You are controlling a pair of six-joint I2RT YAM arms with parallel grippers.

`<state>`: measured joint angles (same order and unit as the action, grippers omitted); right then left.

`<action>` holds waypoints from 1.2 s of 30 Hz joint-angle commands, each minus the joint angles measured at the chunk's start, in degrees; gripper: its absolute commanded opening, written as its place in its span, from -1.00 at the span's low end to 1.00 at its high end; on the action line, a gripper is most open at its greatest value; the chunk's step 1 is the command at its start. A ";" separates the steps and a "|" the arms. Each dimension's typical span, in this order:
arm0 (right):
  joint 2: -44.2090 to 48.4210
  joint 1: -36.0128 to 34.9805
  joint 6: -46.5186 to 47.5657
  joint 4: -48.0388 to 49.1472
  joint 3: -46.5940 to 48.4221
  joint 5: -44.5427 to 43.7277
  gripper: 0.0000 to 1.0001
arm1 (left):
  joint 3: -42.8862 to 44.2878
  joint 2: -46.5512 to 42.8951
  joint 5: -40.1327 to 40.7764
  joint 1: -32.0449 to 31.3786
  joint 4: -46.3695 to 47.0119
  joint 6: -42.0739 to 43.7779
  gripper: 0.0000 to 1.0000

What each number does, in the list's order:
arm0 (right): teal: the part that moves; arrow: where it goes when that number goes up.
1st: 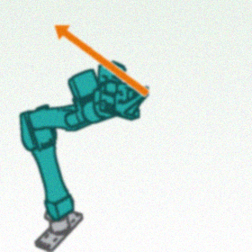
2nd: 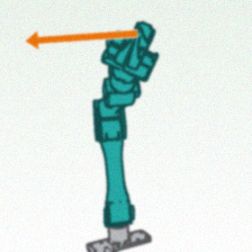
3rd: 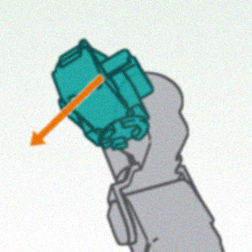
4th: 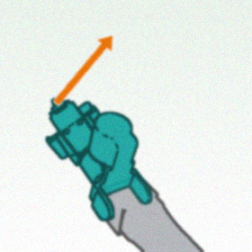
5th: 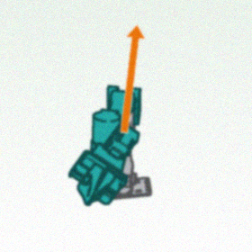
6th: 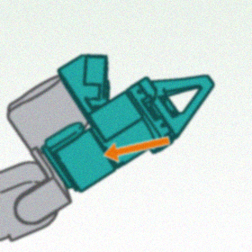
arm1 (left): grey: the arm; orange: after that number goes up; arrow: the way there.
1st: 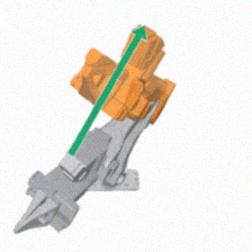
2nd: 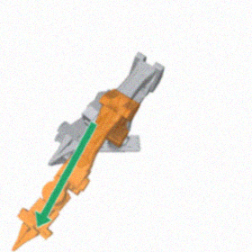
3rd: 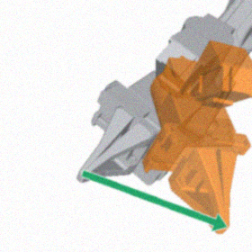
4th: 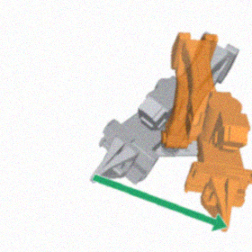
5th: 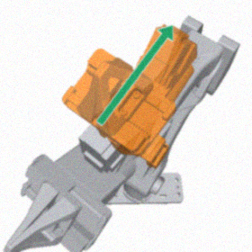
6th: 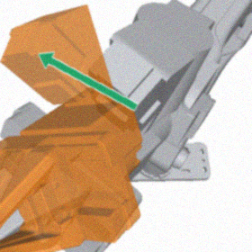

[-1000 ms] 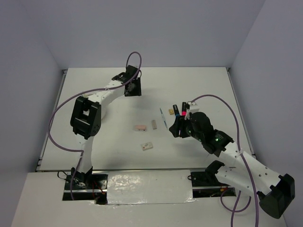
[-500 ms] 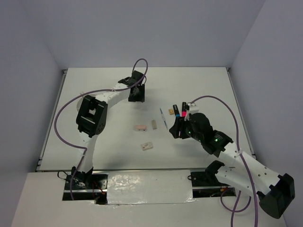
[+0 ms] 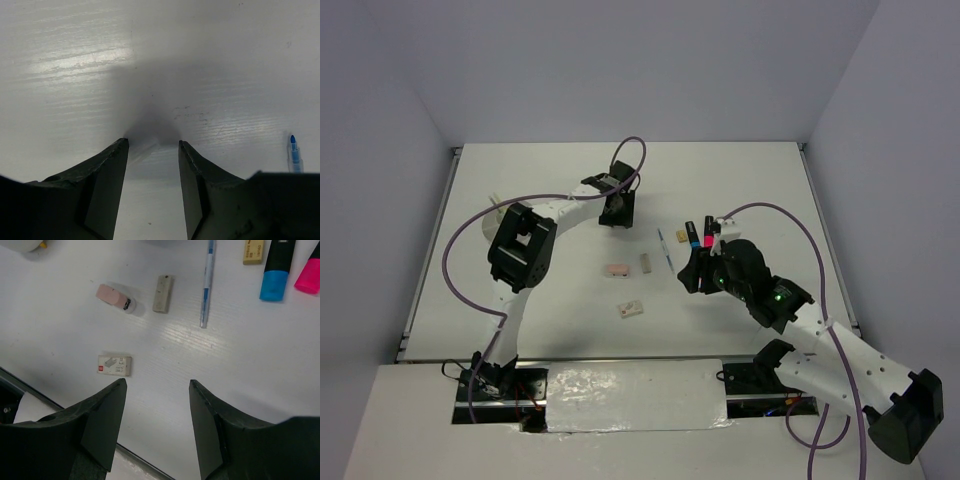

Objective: Sort the stationery into containers
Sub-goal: Pick up the pen cap from the center of the board.

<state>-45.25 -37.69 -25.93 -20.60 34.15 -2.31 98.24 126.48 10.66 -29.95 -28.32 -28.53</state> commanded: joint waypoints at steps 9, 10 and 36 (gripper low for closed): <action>0.96 0.25 0.01 1.44 0.12 0.11 0.22 | 1.87 1.49 1.21 -0.28 -1.57 2.52 0.12; 1.04 0.25 0.01 1.53 0.13 0.20 0.22 | 1.70 1.41 1.65 -0.37 -1.74 2.34 0.12; 0.61 0.34 -1.40 3.55 -0.49 1.69 0.22 | -2.34 -0.09 5.17 -0.81 -6.75 5.42 -0.44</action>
<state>-45.04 -37.69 -26.63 -20.27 34.15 -0.99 98.21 126.67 14.00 -30.57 -29.76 -24.25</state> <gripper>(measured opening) 0.609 0.321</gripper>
